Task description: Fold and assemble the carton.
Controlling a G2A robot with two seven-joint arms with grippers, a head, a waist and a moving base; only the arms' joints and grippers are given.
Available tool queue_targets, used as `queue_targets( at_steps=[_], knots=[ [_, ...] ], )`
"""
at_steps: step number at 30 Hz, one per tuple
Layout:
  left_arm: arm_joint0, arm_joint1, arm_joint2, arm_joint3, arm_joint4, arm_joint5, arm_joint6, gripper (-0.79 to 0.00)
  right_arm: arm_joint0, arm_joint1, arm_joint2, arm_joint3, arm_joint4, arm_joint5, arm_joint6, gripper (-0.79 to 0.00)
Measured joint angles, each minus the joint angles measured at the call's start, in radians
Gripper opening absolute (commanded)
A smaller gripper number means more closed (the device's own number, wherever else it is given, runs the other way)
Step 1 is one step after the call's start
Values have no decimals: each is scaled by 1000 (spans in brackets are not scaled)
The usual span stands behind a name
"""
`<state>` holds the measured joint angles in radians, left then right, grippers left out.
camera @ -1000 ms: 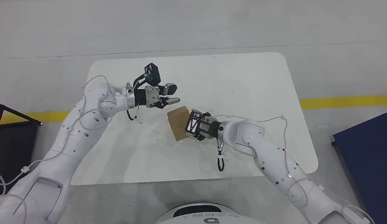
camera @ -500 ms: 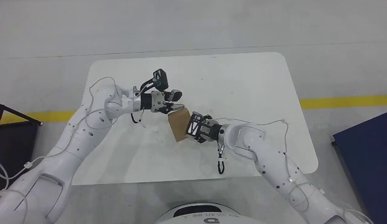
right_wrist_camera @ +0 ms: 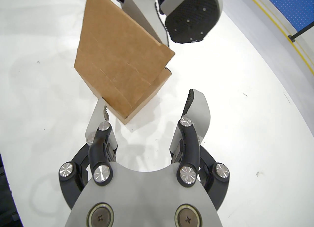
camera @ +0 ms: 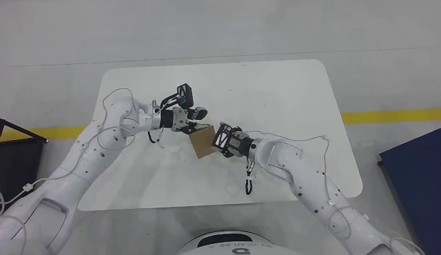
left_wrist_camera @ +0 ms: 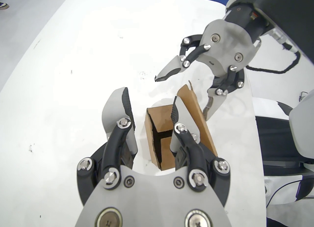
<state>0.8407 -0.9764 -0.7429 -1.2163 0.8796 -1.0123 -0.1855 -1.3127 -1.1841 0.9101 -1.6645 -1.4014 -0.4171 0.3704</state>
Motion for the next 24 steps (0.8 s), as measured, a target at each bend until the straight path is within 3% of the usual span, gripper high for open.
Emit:
queue_targets(
  at_steps=[6, 9, 14, 18, 22, 24],
  knots=[
    [-5, 10, 0, 20, 25, 0, 13, -406, 12, -6, -10, 22, -4, 18, -8, -219],
    [-5, 13, -6, 24, 34, 0, 23, -409, 14, -7, -9, 18, -1, 20, -13, -175],
    [-4, 20, -52, 43, 54, 43, 68, -416, 0, -6, 20, -6, 45, 26, -65, -191],
    [19, 37, -105, 62, 98, 79, 87, -425, -27, 0, 64, -49, 70, 44, -116, -259],
    [56, 54, -132, 64, 144, 75, 41, -428, -37, 1, 73, -86, 45, 74, -160, -400],
    [79, 57, -135, 61, 133, 73, 18, -425, -33, 0, 59, -105, 15, 57, -189, -416]
  ],
)
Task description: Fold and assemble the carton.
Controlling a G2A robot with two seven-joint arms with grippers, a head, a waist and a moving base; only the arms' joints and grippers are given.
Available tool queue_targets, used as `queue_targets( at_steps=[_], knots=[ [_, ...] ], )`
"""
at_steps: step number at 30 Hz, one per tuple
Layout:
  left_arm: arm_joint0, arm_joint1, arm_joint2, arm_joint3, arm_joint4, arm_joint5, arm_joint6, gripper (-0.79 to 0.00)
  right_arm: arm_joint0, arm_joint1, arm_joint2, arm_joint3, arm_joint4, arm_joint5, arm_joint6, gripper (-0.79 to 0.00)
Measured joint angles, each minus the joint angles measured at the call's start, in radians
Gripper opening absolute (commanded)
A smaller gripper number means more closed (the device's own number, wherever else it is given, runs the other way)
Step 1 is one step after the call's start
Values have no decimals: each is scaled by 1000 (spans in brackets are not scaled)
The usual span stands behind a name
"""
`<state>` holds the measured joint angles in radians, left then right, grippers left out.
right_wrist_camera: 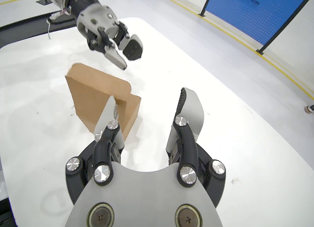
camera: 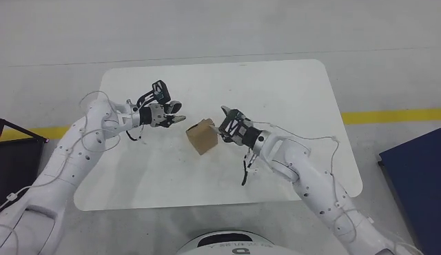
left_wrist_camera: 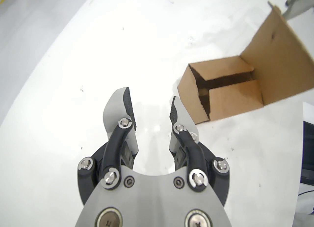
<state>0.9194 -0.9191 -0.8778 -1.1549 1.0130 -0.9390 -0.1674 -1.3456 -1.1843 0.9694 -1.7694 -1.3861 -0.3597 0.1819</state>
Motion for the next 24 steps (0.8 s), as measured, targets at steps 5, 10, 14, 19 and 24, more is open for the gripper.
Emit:
queue_targets(
  at_steps=[5, 10, 14, 19, 24],
  knots=[
    [33, -3, 8, -14, -34, 9, -31, -425, 40, 6, -25, -44, -111, -126, 28, -391],
    [38, -9, 13, -15, -50, 13, -42, -428, 74, 3, -28, -33, -94, -165, 110, -385],
    [37, -14, 16, -11, -55, 10, -38, -422, 94, -4, -45, -10, -72, -163, 117, -403],
    [36, -21, 21, -2, -59, 3, -34, -419, 125, -12, -74, 11, -71, -186, 128, -406],
    [34, -26, 23, 4, -59, -1, -33, -416, 162, -17, -95, 43, -71, -229, 161, -403]
  ],
)
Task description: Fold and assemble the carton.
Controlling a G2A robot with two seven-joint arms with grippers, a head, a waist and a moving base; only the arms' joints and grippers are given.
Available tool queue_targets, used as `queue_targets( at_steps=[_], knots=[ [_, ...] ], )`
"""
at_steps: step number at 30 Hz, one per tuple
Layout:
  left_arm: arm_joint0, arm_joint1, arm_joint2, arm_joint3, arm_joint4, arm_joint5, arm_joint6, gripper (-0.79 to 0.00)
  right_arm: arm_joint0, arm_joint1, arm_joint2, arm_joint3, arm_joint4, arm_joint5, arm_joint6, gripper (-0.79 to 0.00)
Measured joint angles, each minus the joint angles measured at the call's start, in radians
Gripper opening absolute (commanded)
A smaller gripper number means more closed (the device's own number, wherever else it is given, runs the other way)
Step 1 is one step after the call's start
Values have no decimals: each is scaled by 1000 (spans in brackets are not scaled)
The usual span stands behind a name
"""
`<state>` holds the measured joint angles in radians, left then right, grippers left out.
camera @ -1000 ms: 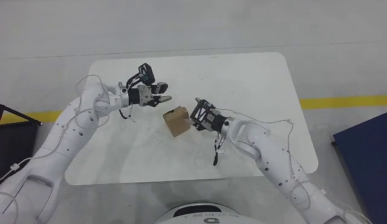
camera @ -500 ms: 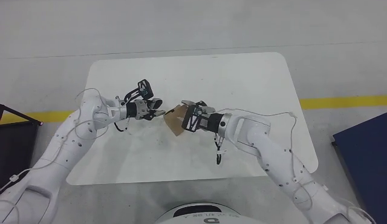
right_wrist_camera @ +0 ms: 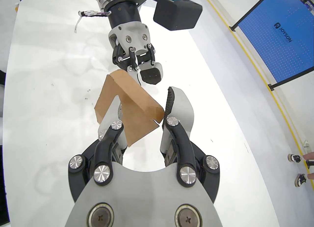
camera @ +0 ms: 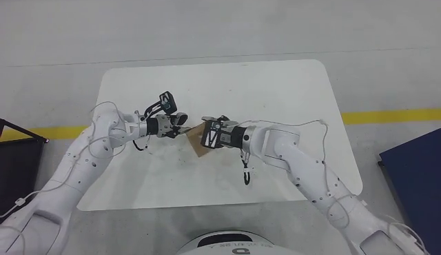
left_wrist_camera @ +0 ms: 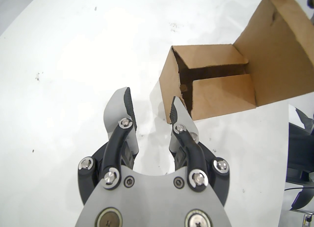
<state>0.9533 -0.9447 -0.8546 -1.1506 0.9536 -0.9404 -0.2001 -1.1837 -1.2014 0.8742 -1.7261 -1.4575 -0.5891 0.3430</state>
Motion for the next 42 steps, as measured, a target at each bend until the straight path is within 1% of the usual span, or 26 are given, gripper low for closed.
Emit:
queue_targets(
  at_steps=[7, 11, 13, 15, 18, 20, 23, 26, 29, 33, 35, 36, 37, 38, 42],
  knots=[
    [8, -2, -12, 5, 10, 5, 15, -409, 53, -12, -29, 61, 36, -49, 33, -419],
    [16, 1, -27, -2, 23, 16, 27, -403, 77, -17, -42, 89, 51, -65, 45, -446],
    [19, 4, -41, -11, 36, 33, 39, -397, 85, -20, -48, 101, 56, -68, 49, -459],
    [23, 7, -60, -25, 53, 62, 58, -369, 92, -23, -55, 109, 58, -69, 51, -462],
    [32, 12, -90, -45, 68, 102, 97, -382, 98, -26, -61, 118, 60, -68, 51, -465],
    [38, 13, -104, -58, 68, 109, 118, -388, 101, -27, -63, 121, 61, -67, 51, -456],
    [42, 15, -111, -83, 73, 82, 123, -369, 104, -28, -65, 125, 62, -64, 49, -453],
    [39, 12, -105, -96, 73, 39, 129, -372, 105, -29, -65, 127, 60, -61, 49, -449],
    [32, 6, -89, -94, 70, -3, 137, -382, 104, -30, -66, 128, 60, -57, 51, -446],
    [17, -5, -67, -79, 70, -31, 140, -391, 101, -30, -65, 130, 57, -48, 48, -428],
    [10, -9, -60, -69, 71, -40, 138, -391, 99, -31, -65, 131, 56, -44, 46, -406],
    [7, -10, -57, -65, 71, -43, 137, -394, 97, -31, -64, 131, 55, -41, 45, -351],
    [3, -13, -54, -59, 71, -46, 137, -394, 95, -31, -63, 131, 54, -36, 43, -111],
    [1, -14, -52, -56, 72, -47, 136, -394, 93, -31, -62, 130, 54, -31, 40, 0],
    [-7, -20, -46, -44, 73, -51, 134, -397, 78, -30, -55, 119, 42, 0, 20, 0]
  ],
)
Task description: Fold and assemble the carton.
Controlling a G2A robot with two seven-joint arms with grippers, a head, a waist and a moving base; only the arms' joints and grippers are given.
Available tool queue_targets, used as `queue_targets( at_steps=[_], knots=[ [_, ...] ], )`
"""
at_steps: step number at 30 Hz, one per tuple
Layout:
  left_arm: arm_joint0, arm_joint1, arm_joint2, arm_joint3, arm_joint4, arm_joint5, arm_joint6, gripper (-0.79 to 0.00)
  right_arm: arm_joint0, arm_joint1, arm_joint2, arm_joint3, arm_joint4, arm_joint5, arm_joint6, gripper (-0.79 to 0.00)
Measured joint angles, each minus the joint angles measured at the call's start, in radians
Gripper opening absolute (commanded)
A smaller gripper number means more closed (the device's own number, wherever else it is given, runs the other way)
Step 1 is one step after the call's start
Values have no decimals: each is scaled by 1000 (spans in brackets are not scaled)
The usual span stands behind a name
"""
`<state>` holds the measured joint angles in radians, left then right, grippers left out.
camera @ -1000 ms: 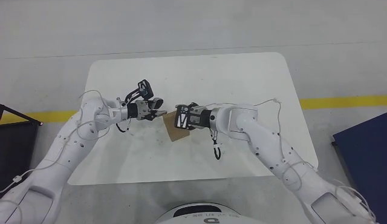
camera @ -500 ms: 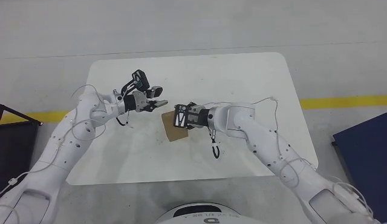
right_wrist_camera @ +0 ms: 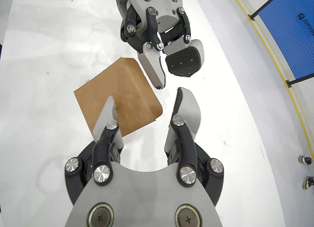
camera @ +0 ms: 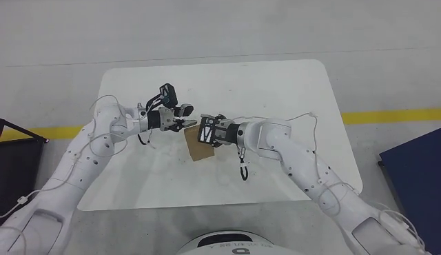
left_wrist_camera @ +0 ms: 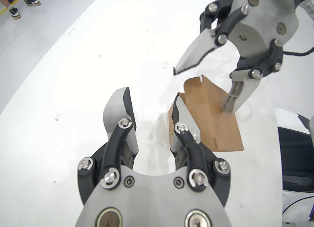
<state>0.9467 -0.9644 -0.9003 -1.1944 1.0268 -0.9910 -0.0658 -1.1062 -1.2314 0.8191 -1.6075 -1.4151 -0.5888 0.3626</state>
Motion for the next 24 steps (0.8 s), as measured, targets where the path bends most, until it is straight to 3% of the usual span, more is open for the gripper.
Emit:
queue_targets(
  at_steps=[8, 15, 24],
  knots=[
    [-14, -12, 15, 13, 6, -10, 3, -394, -34, 4, 15, -21, -15, 30, -19, 0],
    [-15, -9, -35, -2, 70, 84, 88, -394, -46, 4, 22, 0, -2, 44, -13, 0],
    [14, -2, -54, -31, 167, 23, 197, -400, -34, -4, 15, 48, 30, 47, -4, 0]
  ],
)
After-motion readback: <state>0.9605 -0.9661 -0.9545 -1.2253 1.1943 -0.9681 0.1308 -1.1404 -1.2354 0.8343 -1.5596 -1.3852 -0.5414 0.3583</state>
